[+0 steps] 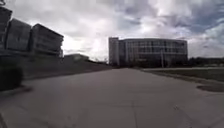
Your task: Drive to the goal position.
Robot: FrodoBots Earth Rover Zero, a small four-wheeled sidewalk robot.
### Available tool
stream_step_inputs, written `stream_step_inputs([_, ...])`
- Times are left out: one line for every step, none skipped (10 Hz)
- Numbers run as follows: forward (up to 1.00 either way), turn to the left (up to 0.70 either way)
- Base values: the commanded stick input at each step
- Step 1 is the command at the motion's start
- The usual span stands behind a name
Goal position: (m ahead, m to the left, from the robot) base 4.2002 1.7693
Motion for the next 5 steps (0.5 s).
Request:
stream_step_inputs([1.00,0.06])
stream_step_inputs([1.00,0.00])
stream_step_inputs([1.00,0.00])
stream_step_inputs([1.00,0.00])
stream_step_inputs([1.00,0.00])
